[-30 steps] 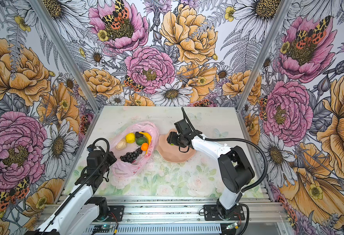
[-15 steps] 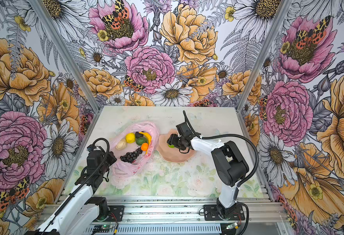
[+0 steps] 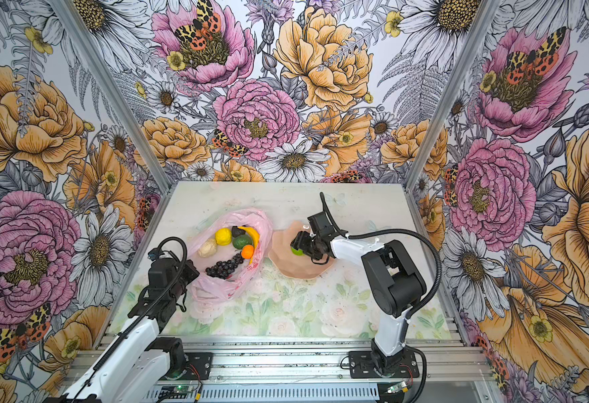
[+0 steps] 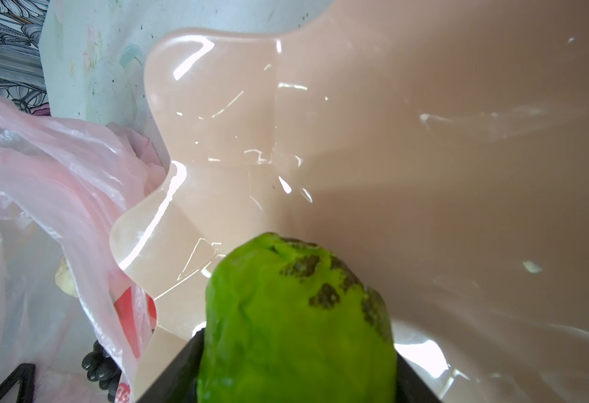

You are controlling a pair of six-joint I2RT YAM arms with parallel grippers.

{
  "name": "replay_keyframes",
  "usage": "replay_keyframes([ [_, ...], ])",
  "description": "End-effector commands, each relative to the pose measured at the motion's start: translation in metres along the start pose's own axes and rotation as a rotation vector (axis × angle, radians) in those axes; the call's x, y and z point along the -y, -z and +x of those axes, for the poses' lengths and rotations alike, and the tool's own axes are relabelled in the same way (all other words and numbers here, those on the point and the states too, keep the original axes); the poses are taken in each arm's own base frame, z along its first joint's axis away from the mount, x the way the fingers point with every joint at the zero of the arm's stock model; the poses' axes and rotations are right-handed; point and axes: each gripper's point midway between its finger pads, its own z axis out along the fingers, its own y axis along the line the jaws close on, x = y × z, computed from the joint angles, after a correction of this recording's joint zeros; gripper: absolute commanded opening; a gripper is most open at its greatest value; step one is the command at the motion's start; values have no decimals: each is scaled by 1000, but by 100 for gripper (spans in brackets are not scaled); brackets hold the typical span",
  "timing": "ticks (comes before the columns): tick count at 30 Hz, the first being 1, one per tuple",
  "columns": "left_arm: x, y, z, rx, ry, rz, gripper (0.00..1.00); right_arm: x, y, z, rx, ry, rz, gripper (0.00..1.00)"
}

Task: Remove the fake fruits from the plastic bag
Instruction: 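Lower the lime-green fruit into the pink bowl and open the right gripper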

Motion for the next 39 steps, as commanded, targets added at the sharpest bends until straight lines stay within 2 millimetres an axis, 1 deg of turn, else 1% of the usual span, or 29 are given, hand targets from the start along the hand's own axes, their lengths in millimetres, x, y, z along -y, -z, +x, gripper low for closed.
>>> replay_keyframes([
  [1, -3, 2, -4, 25, -17, -17, 16, 4, -2, -4, 13, -13, -4, 69],
  [4, -3, 2, -6, 29, -19, -18, 16, 6, 0, -3, 19, -11, 3, 73],
  [13, -3, 3, -6, 30, -22, -13, 16, 12, 5, -6, 40, -11, 19, 79],
  [18, -3, 2, -5, 29, -23, -11, 16, 13, 10, -7, 51, -10, 20, 80],
  [26, -2, 2, -6, 29, -23, -9, 16, 9, 17, -12, 71, -2, 13, 83],
  [35, -1, 4, -6, 32, -21, -4, 16, 9, 31, -17, 110, 0, 30, 83],
  [37, -4, 6, -7, 38, -17, -18, 15, 6, 36, -17, 119, 1, 24, 82],
  [39, -4, 9, -9, 53, -8, -16, 14, -5, 49, -17, 152, 9, 11, 81],
])
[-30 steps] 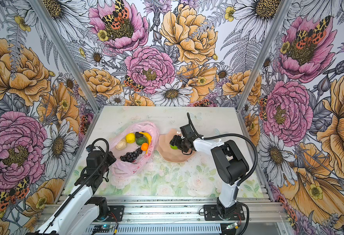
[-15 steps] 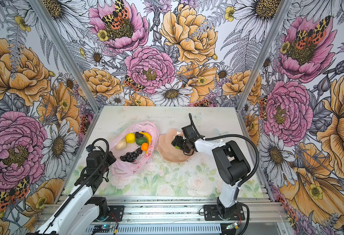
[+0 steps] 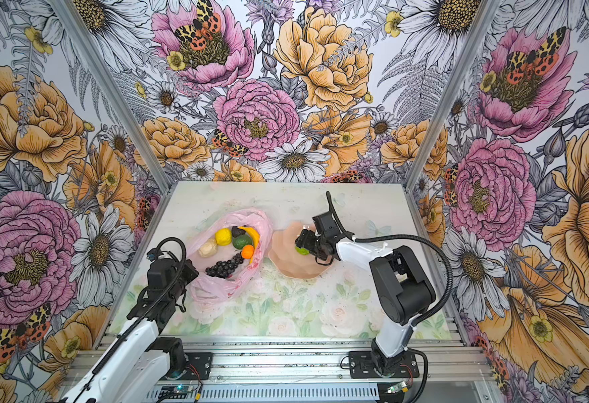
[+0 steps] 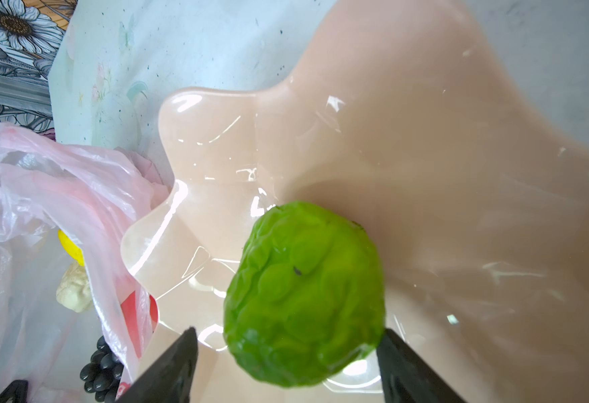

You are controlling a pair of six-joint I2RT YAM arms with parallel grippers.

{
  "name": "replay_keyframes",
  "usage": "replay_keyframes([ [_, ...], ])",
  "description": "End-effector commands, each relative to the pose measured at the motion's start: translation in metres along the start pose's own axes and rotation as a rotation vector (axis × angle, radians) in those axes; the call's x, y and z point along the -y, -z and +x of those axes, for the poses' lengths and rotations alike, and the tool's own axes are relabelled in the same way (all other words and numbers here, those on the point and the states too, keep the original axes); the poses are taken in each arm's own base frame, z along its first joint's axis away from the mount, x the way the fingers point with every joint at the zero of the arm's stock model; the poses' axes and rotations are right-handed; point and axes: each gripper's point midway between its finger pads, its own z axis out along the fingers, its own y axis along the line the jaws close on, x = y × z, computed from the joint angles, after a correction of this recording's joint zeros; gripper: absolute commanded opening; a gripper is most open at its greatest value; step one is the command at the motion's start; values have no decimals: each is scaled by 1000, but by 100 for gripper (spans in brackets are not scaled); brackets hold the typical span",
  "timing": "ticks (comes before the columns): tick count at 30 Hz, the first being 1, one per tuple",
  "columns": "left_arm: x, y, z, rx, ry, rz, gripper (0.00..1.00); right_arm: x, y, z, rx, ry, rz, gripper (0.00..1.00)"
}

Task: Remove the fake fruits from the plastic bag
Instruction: 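Lower the lime-green fruit into the pink bowl and open the right gripper, then move the right gripper back over the bag mouth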

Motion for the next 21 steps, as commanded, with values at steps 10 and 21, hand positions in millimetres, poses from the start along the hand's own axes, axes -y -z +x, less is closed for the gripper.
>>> replay_keyframes([
  [10, -10, 18, -2, 62, 51, -6, 12, -101, 43, 33, 144, 200, -55, 76],
  [21, -13, 18, 18, -43, 142, -17, 12, -185, -23, 87, 1, 471, -72, 67],
])
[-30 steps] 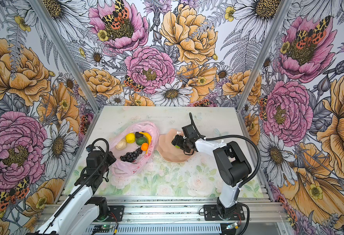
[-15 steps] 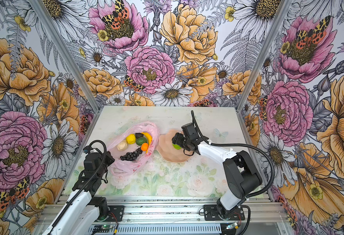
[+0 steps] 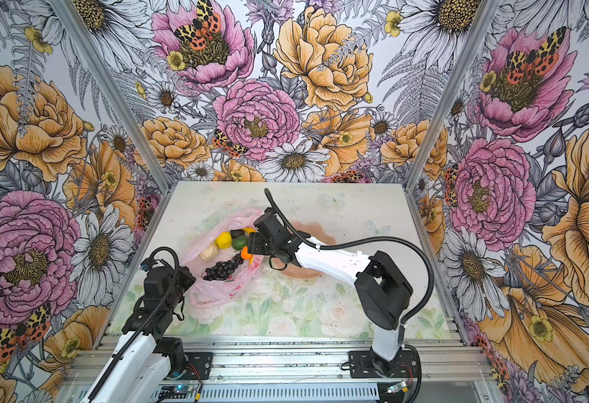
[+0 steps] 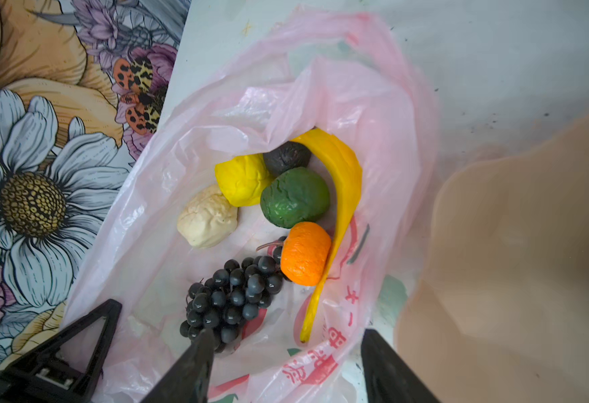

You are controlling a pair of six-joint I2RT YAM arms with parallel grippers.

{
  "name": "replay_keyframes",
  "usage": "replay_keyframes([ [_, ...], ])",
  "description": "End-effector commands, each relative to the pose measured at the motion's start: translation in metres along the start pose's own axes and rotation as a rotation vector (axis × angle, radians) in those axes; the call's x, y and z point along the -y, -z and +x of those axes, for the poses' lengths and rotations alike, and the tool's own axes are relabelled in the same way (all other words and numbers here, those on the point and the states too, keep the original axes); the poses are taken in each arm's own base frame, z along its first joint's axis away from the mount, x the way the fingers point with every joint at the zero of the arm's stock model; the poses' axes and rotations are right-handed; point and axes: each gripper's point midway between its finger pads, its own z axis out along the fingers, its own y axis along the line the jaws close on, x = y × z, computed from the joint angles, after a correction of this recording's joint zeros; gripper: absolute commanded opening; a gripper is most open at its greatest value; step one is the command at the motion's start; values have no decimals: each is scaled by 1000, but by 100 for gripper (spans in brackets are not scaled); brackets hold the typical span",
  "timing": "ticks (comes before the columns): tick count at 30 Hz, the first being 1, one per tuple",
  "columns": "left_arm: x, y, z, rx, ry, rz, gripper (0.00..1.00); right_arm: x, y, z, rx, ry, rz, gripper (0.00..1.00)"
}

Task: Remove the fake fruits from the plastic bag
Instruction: 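Move the right gripper back over the bag mouth, then reach the right gripper into the bag and grasp the dark green fruit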

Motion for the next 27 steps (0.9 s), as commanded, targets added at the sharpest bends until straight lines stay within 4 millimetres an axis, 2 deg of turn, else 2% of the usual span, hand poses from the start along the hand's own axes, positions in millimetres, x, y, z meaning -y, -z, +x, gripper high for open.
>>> replay_keyframes([
  [1, 4, 1, 5, -31, 10, 14, 13, -6, -25, 5, -52, 84, 33, 67],
  [4, 2, -2, 1, -7, -27, 4, 12, -9, -48, 2, -62, 128, 35, 67],
  [8, 12, -6, -4, 38, -49, 58, 12, -10, -73, -7, -65, 137, 32, 67],
  [14, 15, -5, -5, 46, -59, 74, 11, 2, -103, -21, -58, 134, 56, 66],
  [21, 17, -6, -3, 45, -59, 85, 11, 5, -123, -32, -52, 139, 72, 66],
  [27, 16, -4, -4, 58, -49, 88, 12, 3, -133, -29, -73, 138, 72, 66],
])
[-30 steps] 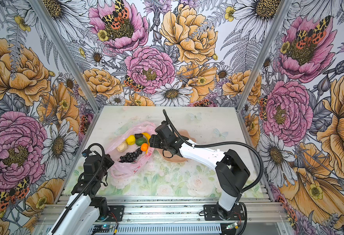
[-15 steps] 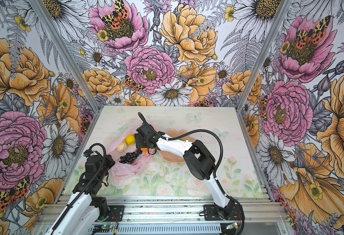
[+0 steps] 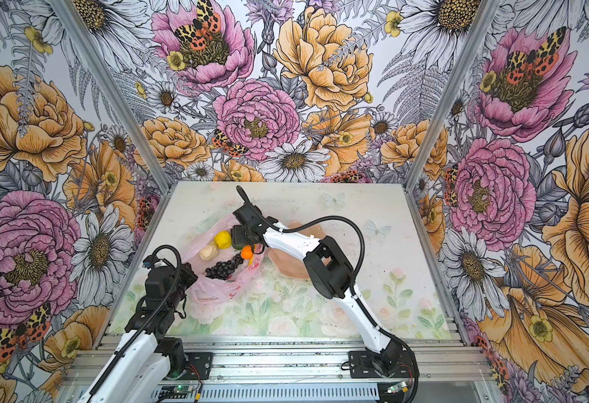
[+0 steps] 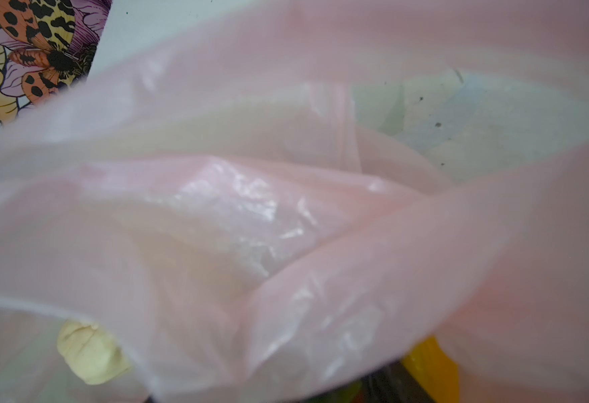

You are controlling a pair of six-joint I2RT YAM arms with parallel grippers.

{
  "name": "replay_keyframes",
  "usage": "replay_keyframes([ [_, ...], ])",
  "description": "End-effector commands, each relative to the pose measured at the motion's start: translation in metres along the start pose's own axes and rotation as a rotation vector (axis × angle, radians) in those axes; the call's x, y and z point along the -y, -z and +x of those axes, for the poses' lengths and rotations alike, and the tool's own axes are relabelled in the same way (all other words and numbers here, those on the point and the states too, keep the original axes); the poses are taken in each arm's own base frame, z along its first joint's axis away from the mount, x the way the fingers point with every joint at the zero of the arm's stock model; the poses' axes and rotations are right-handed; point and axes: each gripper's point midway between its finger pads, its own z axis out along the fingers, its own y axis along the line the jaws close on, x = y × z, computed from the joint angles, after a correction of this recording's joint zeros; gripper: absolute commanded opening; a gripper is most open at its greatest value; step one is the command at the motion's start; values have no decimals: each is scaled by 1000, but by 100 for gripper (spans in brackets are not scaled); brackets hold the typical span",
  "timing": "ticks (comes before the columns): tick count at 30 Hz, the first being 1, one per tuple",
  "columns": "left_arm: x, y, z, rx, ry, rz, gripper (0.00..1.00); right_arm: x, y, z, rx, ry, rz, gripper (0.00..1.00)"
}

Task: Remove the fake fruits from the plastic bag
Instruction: 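Reach the right gripper into the bag and grasp the dark green fruit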

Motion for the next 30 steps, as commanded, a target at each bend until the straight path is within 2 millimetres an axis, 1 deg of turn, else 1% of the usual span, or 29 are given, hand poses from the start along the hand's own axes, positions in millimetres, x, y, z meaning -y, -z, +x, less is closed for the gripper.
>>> replay_keyframes([
  [1, 2, 0, 0, 18, -13, 20, 12, -2, -5, 2, -13, 21, 5, 66],
  [7, 5, -1, 2, 11, -9, 37, 14, -6, -12, 9, -42, 28, -5, 66],
  [10, 4, -1, 2, 10, -8, 33, 14, -4, -15, 13, -56, 36, 4, 66],
  [13, 4, -1, 2, 9, -7, 31, 14, -1, -21, 21, -84, 38, 20, 68],
  [16, 4, -1, 2, 10, -7, 32, 14, 0, -26, 26, -95, 46, 27, 72],
  [19, 4, -1, 2, 8, -6, 32, 14, -1, -32, 32, -114, 51, 21, 78],
  [21, 5, -1, 2, 7, -6, 35, 14, -2, -35, 34, -121, 47, 16, 80],
  [25, 5, -2, 2, 6, -9, 33, 14, -3, -39, 36, -133, 44, 8, 80],
  [30, 4, -2, 2, 5, -9, 31, 14, -7, -33, 32, -125, 39, -2, 74],
])
